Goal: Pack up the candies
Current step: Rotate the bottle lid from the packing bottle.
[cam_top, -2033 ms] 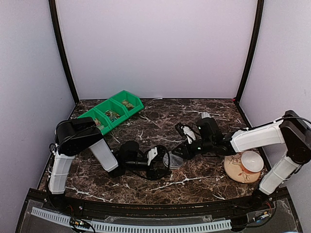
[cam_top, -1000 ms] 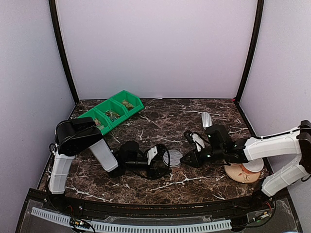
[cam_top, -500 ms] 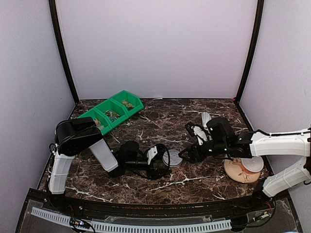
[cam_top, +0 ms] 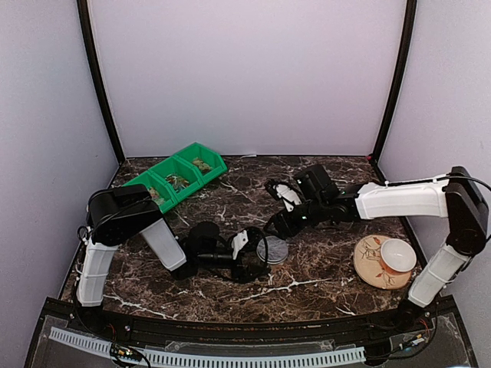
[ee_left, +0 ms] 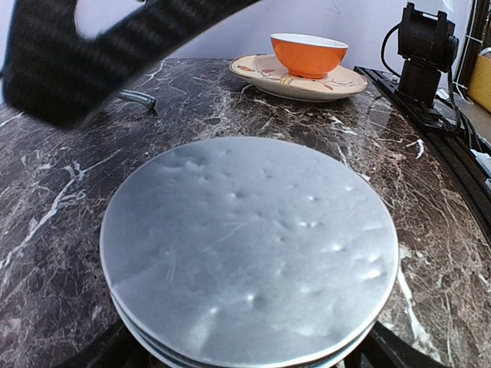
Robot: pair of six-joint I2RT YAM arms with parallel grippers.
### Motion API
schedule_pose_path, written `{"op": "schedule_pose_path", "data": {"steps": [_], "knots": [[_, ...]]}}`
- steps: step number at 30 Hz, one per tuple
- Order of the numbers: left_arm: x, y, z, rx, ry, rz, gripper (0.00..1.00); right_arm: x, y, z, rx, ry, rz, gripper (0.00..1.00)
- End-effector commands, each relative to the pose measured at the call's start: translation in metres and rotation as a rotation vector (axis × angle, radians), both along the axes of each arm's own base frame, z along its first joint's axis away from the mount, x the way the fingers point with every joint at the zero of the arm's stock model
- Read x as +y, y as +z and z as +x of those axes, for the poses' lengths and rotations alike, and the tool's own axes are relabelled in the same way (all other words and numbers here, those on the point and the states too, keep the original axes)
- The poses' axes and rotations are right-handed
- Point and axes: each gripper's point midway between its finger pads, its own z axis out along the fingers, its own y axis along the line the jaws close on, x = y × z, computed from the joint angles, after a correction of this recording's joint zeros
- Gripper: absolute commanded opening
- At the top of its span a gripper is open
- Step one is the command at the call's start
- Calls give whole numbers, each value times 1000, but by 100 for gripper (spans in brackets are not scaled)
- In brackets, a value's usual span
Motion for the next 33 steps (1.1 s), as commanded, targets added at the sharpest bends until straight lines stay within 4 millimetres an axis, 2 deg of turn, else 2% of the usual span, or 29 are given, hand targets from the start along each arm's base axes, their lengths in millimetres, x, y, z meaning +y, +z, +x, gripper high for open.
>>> {"op": "schedule_pose_path", "data": {"steps": [1, 7, 14, 24, 27, 33], "knots": [[19, -48, -12, 153, 10, 145, 87, 15, -2, 1, 49, 73, 15, 60], [18, -48, -12, 153, 8, 143, 86, 18, -21, -8, 120, 119, -13, 46], [18, -48, -12, 155, 13, 146, 85, 15, -23, -14, 132, 130, -2, 34], [18, -49, -11, 156, 16, 147, 86, 3, -36, -28, 166, 143, -23, 31], [18, -50, -10, 158, 22, 152, 83, -1, -40, -32, 180, 137, -31, 25], [19, -51, -7, 159, 37, 157, 83, -8, -44, -38, 207, 109, -38, 23]]}}
